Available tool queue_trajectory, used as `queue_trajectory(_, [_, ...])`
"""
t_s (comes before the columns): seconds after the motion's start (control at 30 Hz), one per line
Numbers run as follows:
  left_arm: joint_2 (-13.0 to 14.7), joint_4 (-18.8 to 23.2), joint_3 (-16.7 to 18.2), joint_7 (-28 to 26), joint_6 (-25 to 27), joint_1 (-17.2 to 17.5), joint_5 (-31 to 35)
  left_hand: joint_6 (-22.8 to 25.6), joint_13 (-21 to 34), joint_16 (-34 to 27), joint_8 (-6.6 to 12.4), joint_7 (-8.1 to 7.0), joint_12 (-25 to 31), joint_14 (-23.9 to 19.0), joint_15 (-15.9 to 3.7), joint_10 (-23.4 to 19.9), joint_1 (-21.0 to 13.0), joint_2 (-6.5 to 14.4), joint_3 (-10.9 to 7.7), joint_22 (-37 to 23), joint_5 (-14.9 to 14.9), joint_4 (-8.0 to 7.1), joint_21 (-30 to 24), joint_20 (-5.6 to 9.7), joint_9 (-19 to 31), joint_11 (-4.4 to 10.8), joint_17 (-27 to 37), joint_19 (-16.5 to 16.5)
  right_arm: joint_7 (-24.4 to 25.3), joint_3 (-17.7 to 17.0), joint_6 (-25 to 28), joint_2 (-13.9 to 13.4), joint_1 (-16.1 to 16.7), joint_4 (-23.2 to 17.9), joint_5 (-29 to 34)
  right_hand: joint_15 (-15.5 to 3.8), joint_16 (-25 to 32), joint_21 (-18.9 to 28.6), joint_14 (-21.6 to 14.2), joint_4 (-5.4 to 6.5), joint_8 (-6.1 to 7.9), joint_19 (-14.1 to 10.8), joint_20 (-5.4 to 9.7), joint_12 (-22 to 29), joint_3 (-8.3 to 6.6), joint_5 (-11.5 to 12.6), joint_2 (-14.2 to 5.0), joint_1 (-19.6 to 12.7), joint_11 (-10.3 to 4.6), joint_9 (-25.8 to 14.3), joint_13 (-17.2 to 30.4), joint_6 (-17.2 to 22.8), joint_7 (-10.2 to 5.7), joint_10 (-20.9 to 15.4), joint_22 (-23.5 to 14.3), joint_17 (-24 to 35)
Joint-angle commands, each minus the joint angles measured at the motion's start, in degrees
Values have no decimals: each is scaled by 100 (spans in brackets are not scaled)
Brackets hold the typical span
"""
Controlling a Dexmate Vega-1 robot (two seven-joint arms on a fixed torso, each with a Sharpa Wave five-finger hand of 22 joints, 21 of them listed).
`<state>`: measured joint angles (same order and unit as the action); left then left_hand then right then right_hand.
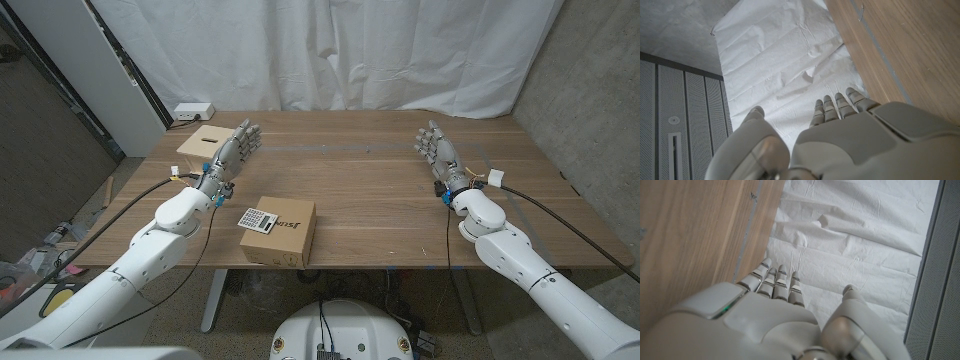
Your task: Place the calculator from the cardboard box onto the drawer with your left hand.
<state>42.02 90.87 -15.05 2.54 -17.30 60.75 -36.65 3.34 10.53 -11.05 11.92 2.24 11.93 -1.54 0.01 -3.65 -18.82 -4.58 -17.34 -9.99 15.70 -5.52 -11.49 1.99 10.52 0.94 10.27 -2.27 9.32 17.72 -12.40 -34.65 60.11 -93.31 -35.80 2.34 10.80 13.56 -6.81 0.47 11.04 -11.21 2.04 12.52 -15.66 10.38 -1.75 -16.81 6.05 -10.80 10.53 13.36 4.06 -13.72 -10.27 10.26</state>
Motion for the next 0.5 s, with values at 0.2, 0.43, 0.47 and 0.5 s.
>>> queue_trajectory(0.2, [76, 3, 106, 31, -219, 266, 36, 114, 28, -44, 46, 5, 57, -104, -19, -94, -86, 17, 3, -20, 27, 47, -60, 142, 22, 11, 12, -92, 229, -48, 145, -67, 224, -305, 58, 5, 13, -16, -56, -41, 34, -48, 46, 35, -3, 27, -46, -5, 3, -16, 30, 42, -8, -80, -26, 23])
queue_trajectory(0.43, [56, -50, 109, -21, -325, 278, 147, 143, 28, -43, 48, 7, 59, -131, -29, -122, -99, 20, 9, -20, 28, 54, -55, 143, 23, 28, 12, -97, 317, -45, 214, -84, 284, -405, 96, 1, 12, -22, -60, -44, 34, -54, 46, 35, 0, 27, -50, -1, 6, -16, 30, 44, -11, -83, -27, 24])
queue_trajectory(0.47, [83, -31, 112, -43, -342, 307, 200, 153, 28, -44, 51, 6, 61, -137, -31, -132, -101, 21, 10, -20, 28, 55, -54, 143, 23, 34, 12, -97, 330, -46, 220, -88, 295, -424, 104, 0, 11, -22, -58, -45, 35, -55, 45, 34, 1, 27, -50, -1, 4, -16, 30, 46, -11, -83, -27, 24])
queue_trajectory(0.5, [95, -27, 116, -24, -359, 322, 201, 154, 28, -45, 51, 3, 61, -142, -33, -133, -102, 21, 10, -20, 28, 55, -54, 143, 23, 34, 12, -98, 345, -48, 226, -87, 299, -433, 110, 0, 10, -23, -56, -45, 34, -55, 45, 35, 1, 27, -50, -1, 3, -16, 30, 45, -14, -85, -27, 24])
